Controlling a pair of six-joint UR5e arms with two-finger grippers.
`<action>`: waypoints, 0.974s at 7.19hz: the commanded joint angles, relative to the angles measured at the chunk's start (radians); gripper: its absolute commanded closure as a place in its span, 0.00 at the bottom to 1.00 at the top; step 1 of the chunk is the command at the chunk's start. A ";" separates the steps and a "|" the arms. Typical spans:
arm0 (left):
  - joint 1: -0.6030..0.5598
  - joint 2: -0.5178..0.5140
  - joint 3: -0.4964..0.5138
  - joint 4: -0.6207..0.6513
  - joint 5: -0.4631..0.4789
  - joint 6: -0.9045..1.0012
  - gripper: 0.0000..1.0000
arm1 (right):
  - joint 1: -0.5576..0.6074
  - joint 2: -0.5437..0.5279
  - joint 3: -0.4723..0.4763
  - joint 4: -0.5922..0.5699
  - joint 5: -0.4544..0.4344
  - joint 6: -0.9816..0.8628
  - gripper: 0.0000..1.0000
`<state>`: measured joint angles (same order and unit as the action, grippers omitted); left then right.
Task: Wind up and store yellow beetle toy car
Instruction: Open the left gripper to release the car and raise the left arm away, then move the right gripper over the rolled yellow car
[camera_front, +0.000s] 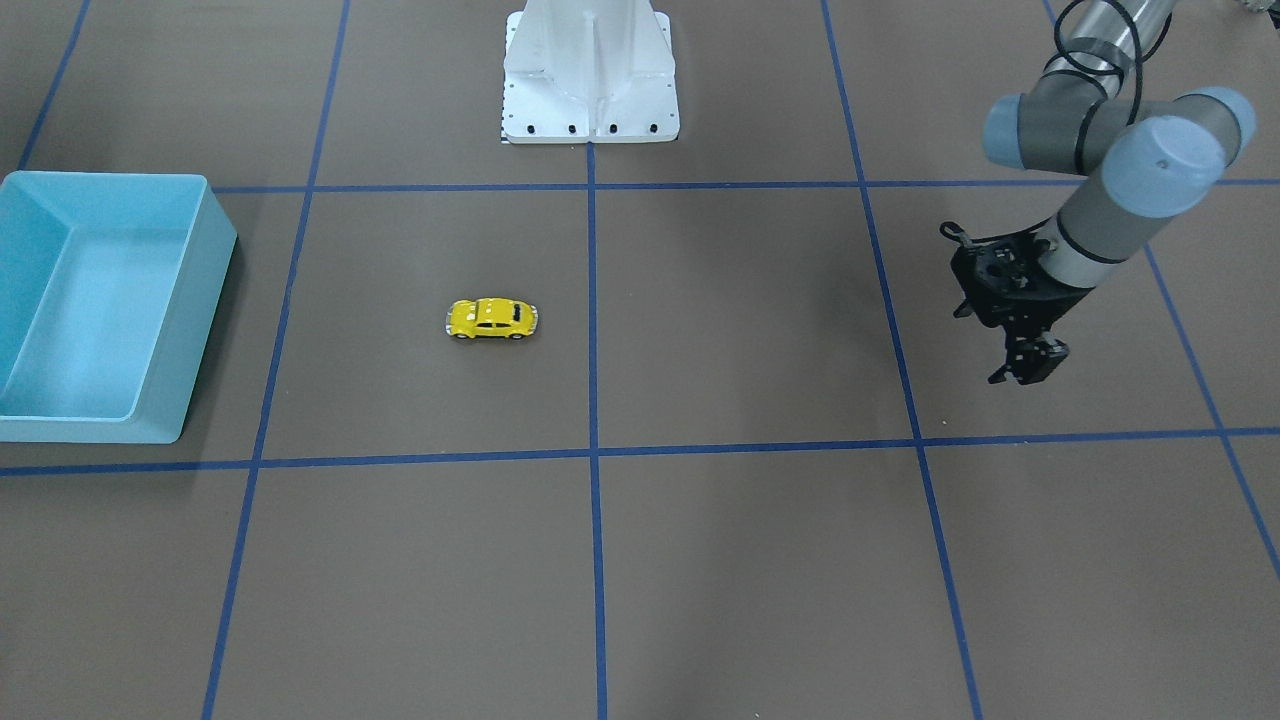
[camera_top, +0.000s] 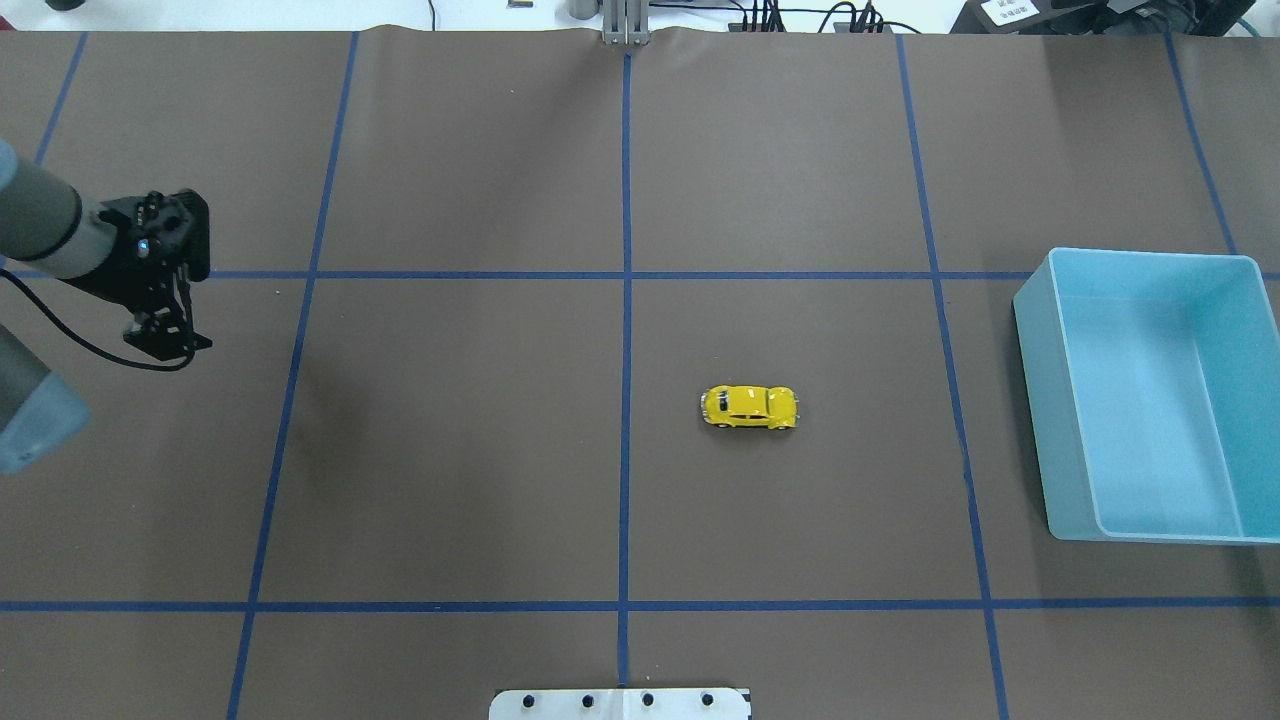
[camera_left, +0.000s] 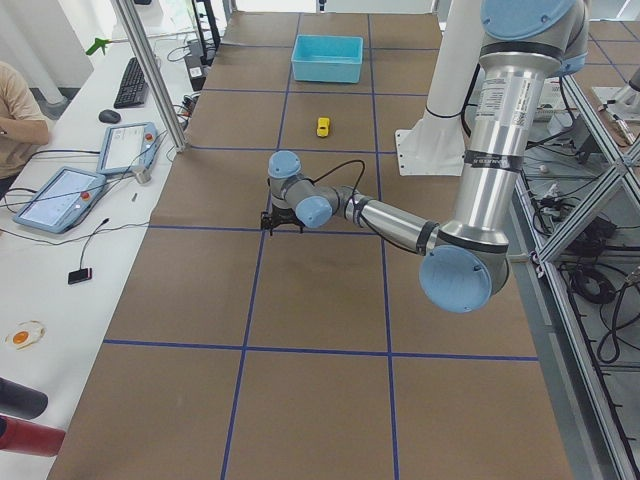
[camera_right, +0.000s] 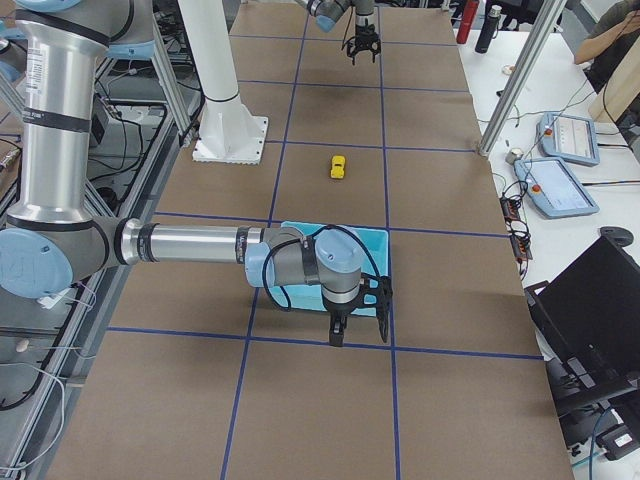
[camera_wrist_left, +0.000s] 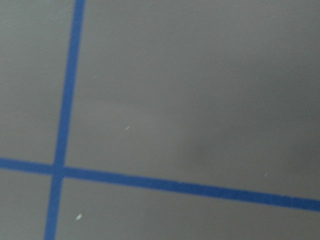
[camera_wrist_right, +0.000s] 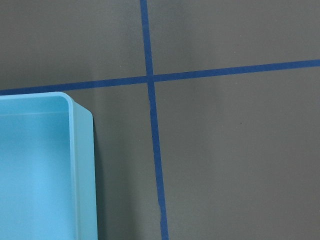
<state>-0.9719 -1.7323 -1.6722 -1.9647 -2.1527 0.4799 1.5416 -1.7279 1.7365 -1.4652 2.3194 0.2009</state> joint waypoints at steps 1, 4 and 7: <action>-0.185 0.017 0.047 0.090 -0.048 -0.083 0.00 | 0.000 0.002 0.000 0.000 0.000 0.000 0.00; -0.391 0.014 0.147 0.182 -0.099 -0.398 0.00 | 0.000 0.017 -0.005 0.003 -0.003 -0.001 0.00; -0.554 0.016 0.216 0.285 -0.209 -0.492 0.00 | 0.000 0.101 0.012 0.006 -0.002 -0.015 0.00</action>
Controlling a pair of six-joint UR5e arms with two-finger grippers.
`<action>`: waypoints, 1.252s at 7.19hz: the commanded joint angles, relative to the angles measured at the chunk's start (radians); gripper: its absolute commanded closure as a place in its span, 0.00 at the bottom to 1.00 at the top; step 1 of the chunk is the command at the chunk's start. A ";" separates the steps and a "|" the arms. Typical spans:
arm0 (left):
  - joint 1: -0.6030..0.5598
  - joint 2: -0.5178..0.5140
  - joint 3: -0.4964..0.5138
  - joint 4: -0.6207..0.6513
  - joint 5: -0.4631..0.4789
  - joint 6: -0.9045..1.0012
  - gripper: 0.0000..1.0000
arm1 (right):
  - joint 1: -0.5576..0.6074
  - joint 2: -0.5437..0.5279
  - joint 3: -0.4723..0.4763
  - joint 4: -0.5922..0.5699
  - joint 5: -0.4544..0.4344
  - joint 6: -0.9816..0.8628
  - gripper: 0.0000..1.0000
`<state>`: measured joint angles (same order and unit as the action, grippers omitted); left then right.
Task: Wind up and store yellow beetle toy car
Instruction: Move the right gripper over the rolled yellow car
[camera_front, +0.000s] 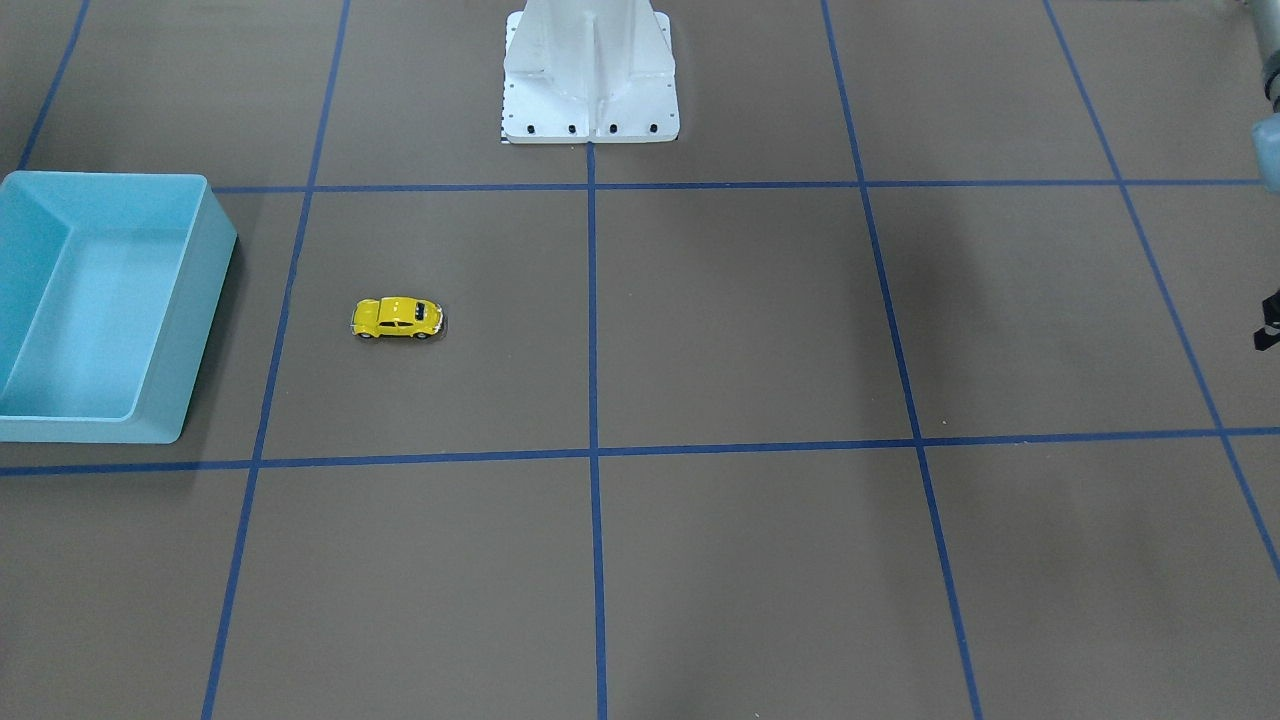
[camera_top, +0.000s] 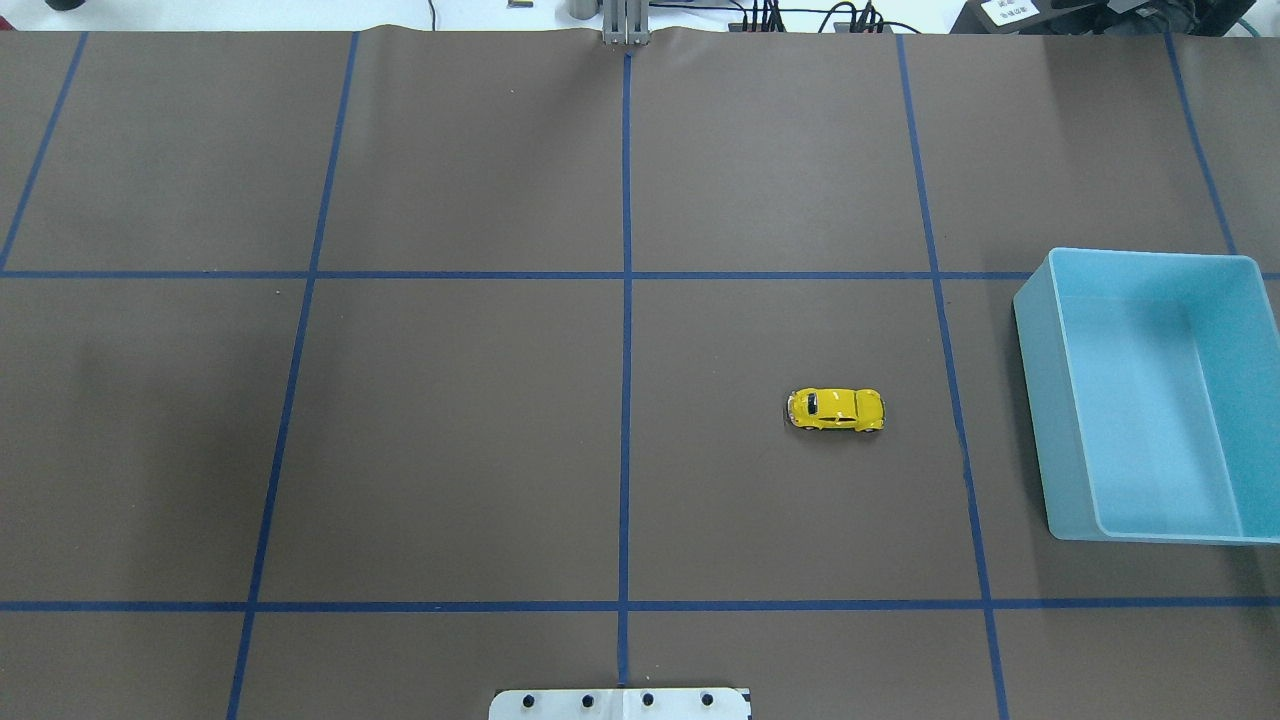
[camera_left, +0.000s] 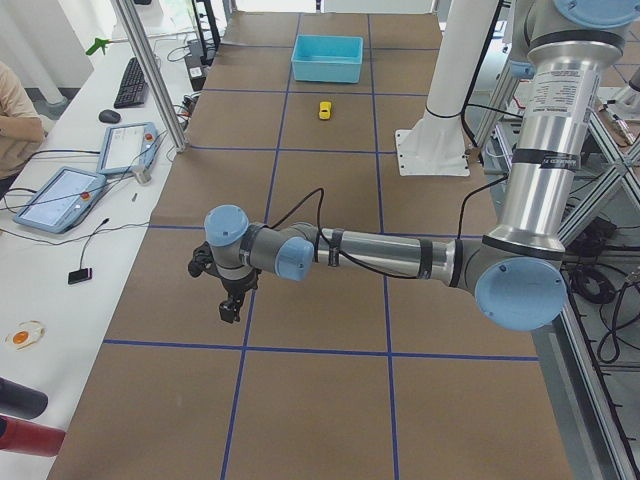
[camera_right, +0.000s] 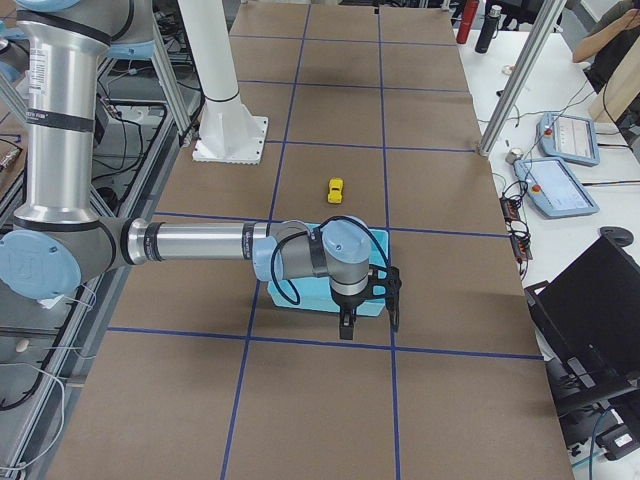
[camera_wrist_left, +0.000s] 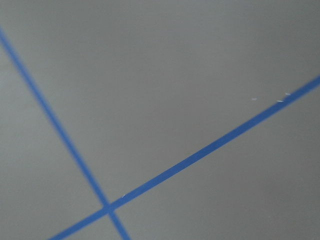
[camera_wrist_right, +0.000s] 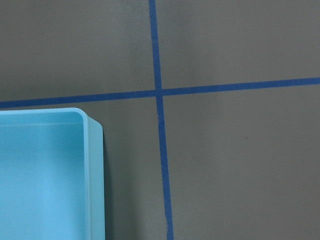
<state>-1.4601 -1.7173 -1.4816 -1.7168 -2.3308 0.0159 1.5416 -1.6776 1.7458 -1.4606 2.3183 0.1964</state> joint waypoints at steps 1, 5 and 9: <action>-0.097 0.004 0.041 0.039 -0.057 -0.036 0.00 | -0.005 0.108 0.001 -0.001 0.003 -0.014 0.00; -0.109 0.019 0.050 0.036 -0.067 -0.076 0.00 | -0.315 0.260 0.099 0.002 0.015 0.006 0.00; -0.109 0.065 0.049 0.020 -0.067 -0.076 0.00 | -0.662 0.414 0.093 0.014 -0.219 -0.012 0.00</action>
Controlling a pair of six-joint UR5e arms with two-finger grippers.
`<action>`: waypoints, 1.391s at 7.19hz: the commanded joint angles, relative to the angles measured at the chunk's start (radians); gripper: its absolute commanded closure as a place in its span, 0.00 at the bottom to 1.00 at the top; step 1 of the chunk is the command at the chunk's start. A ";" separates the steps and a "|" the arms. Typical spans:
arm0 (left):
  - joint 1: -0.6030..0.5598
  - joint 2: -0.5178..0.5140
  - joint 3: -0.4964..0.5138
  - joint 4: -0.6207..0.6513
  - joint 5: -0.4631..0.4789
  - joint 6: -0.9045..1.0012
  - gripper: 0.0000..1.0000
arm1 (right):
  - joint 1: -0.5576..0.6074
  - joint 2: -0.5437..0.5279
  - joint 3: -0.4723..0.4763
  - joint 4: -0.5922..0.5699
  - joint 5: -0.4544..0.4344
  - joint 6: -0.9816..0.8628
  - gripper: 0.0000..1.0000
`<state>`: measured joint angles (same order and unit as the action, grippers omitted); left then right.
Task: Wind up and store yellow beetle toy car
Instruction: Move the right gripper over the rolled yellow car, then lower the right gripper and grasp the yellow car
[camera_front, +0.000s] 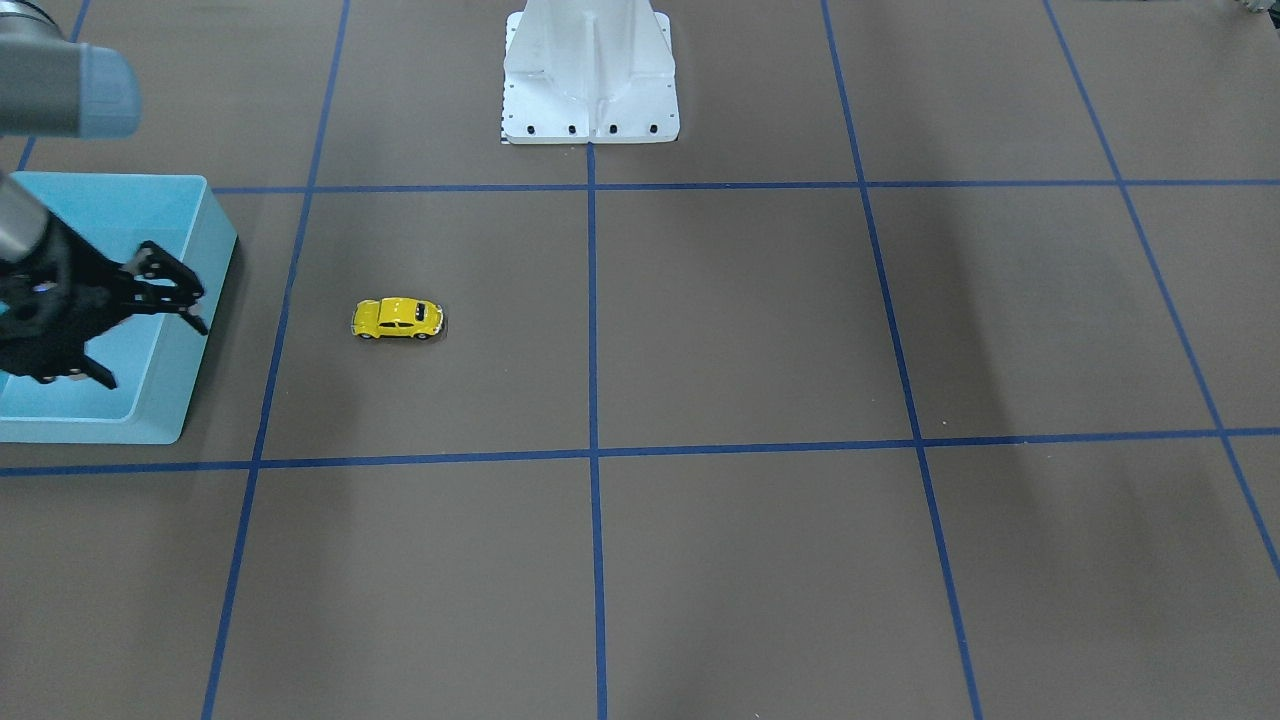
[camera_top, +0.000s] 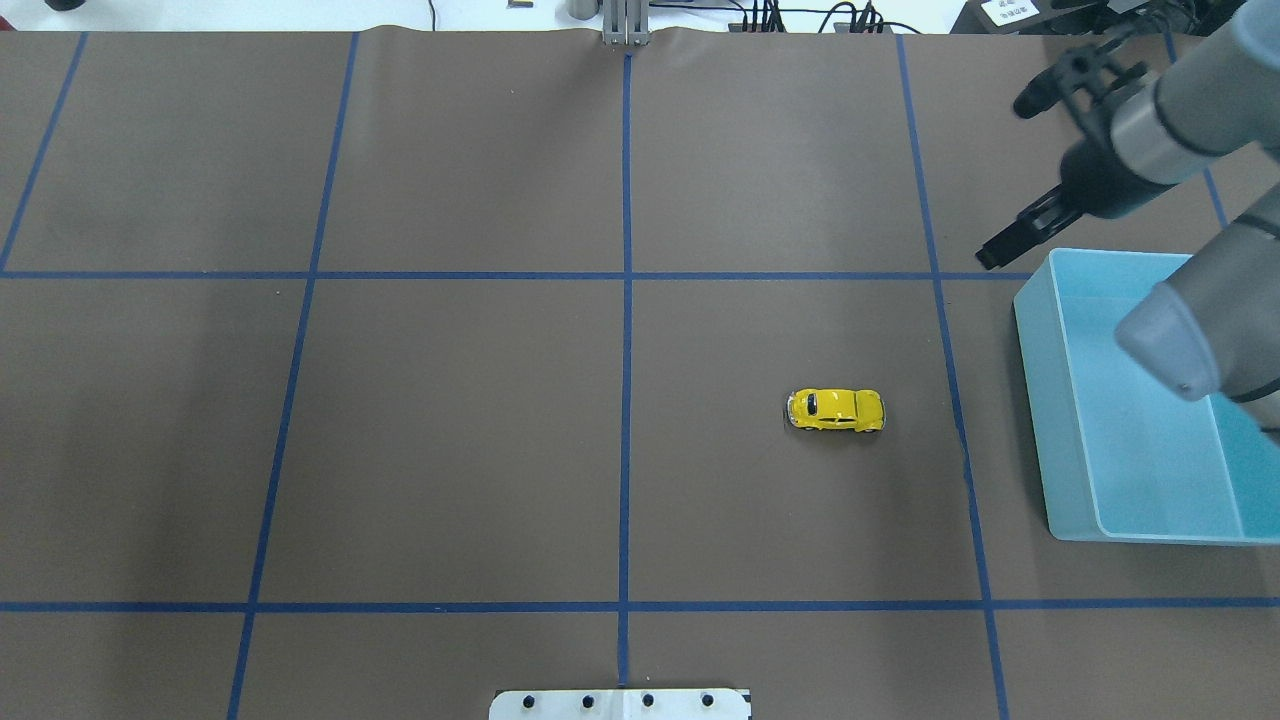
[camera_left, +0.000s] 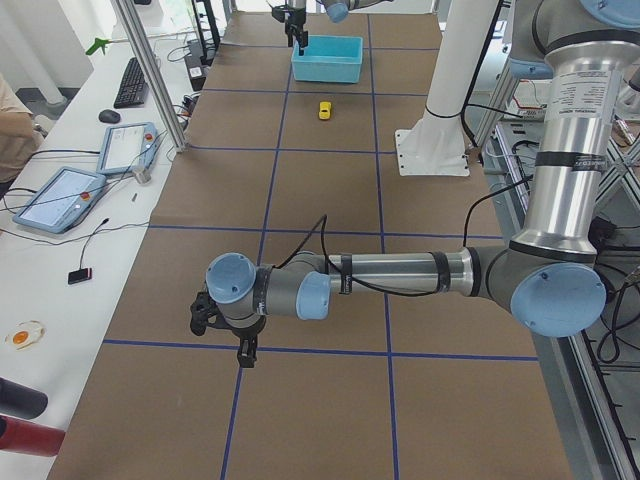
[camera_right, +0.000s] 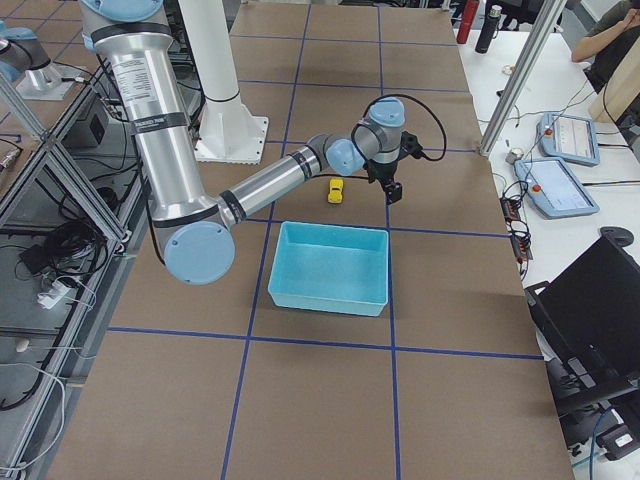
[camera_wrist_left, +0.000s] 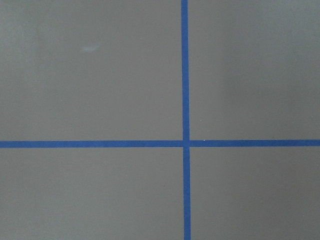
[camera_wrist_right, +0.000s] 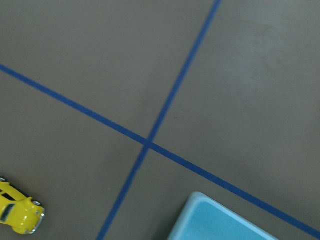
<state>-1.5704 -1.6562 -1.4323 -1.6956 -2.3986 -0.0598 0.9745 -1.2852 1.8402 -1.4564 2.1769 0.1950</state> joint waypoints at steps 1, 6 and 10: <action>0.001 0.006 0.000 -0.001 0.001 0.000 0.00 | -0.126 0.017 0.004 0.058 -0.080 -0.038 0.00; 0.001 0.006 0.001 0.001 0.004 -0.040 0.00 | -0.299 -0.066 -0.018 0.396 -0.132 -0.063 0.00; 0.000 0.007 0.003 0.001 0.004 -0.040 0.00 | -0.385 -0.098 -0.032 0.444 -0.204 -0.104 0.00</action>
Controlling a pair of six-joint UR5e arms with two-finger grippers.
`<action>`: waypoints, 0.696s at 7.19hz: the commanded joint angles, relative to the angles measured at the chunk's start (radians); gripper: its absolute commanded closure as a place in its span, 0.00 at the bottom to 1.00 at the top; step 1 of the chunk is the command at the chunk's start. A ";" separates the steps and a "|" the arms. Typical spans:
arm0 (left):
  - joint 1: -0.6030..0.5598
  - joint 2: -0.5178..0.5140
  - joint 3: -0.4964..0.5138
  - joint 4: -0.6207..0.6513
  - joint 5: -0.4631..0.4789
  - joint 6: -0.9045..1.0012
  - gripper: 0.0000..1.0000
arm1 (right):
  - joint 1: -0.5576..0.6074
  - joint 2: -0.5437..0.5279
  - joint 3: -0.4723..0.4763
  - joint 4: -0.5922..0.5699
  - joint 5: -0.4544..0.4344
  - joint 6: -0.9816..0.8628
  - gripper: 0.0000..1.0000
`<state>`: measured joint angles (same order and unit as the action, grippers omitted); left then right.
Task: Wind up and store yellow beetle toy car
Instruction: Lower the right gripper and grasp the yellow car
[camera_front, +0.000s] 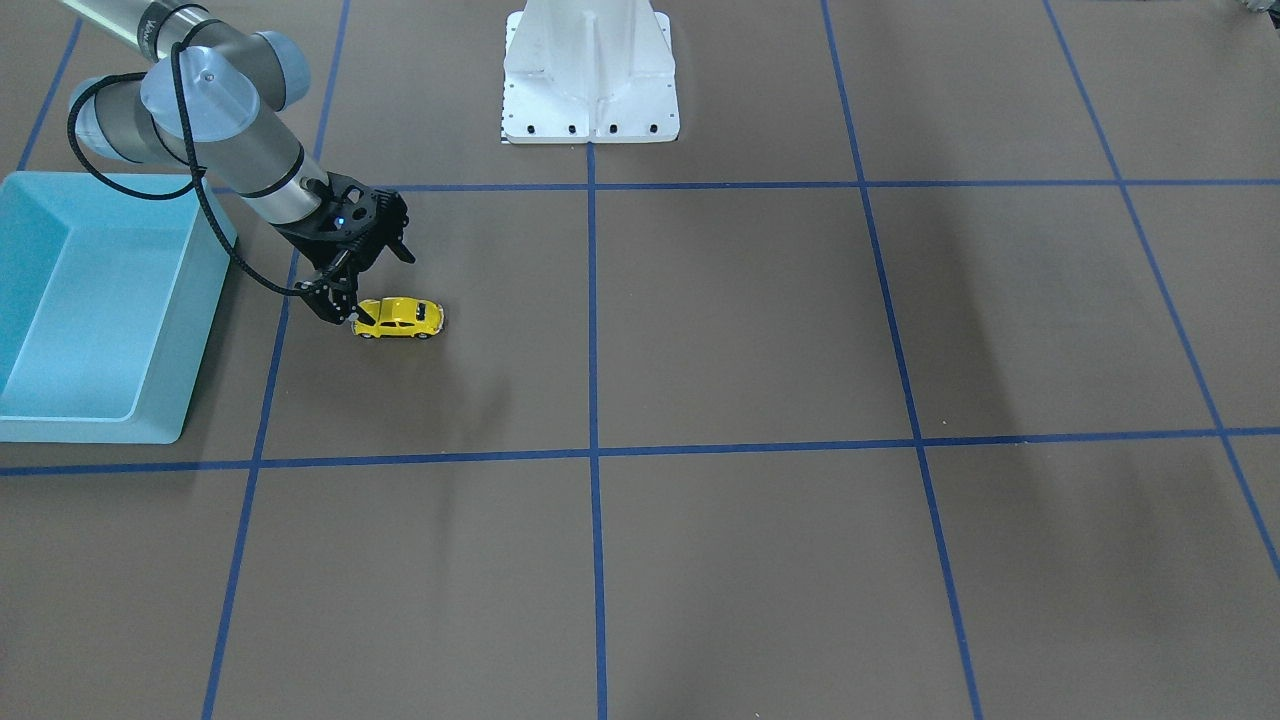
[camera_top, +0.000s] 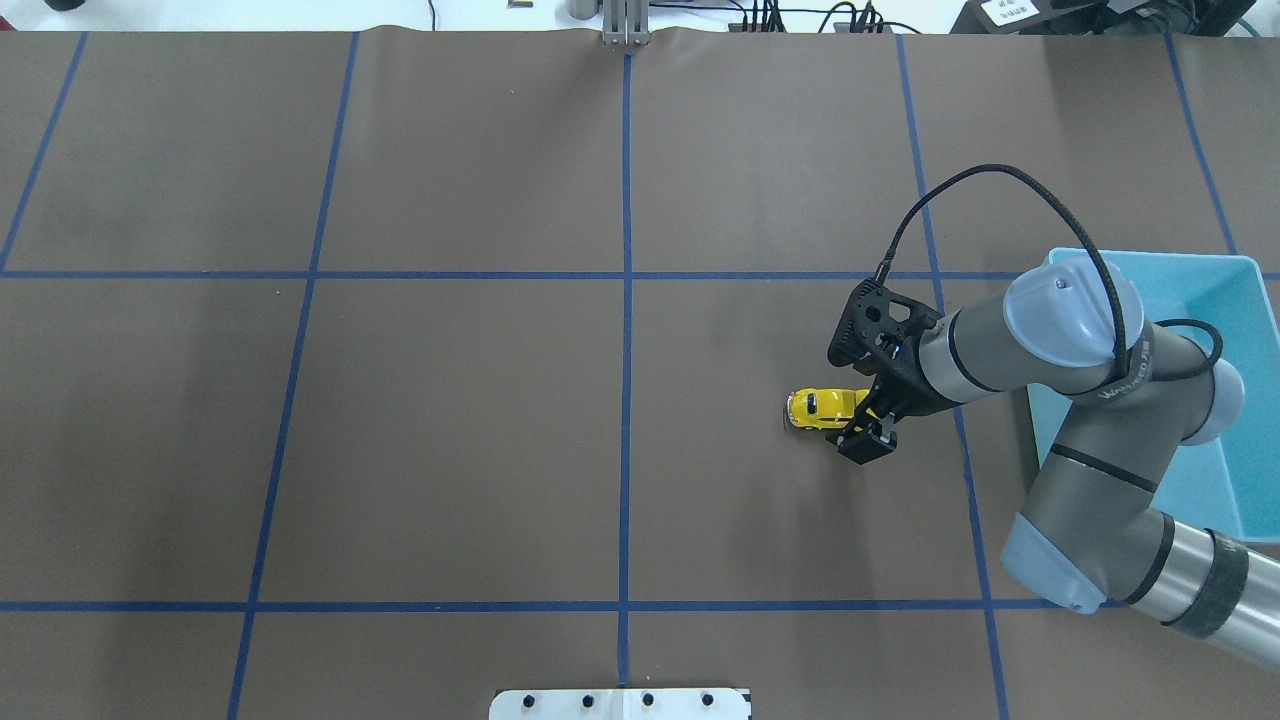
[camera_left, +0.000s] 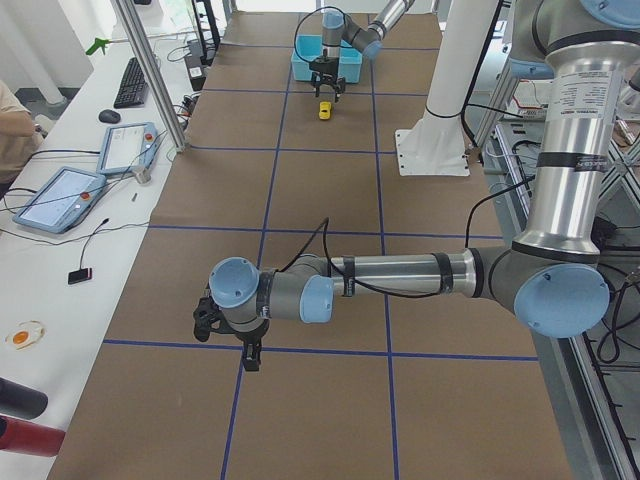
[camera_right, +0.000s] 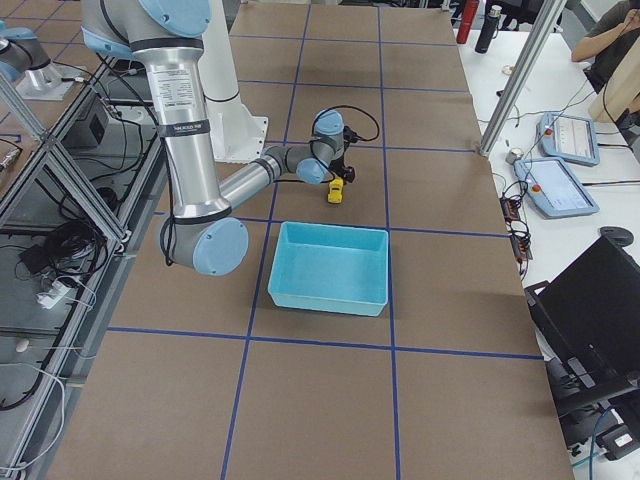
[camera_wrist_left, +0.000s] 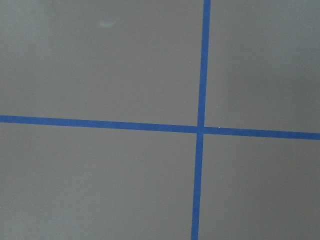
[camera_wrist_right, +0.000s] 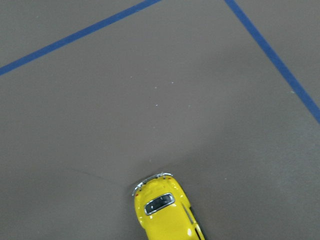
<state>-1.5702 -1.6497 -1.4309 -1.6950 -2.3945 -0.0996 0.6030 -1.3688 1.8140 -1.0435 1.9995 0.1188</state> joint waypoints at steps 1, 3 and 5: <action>0.001 0.001 0.001 0.000 0.000 0.000 0.00 | -0.014 -0.021 -0.005 0.031 -0.033 -0.081 0.00; 0.001 -0.001 0.003 0.000 0.002 0.000 0.00 | -0.040 -0.015 -0.015 0.029 -0.066 -0.120 0.00; 0.001 -0.001 0.003 0.000 0.002 0.000 0.00 | -0.045 -0.006 -0.032 0.031 -0.090 -0.197 0.00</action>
<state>-1.5693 -1.6504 -1.4282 -1.6951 -2.3931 -0.0997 0.5603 -1.3785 1.7891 -1.0136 1.9209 -0.0355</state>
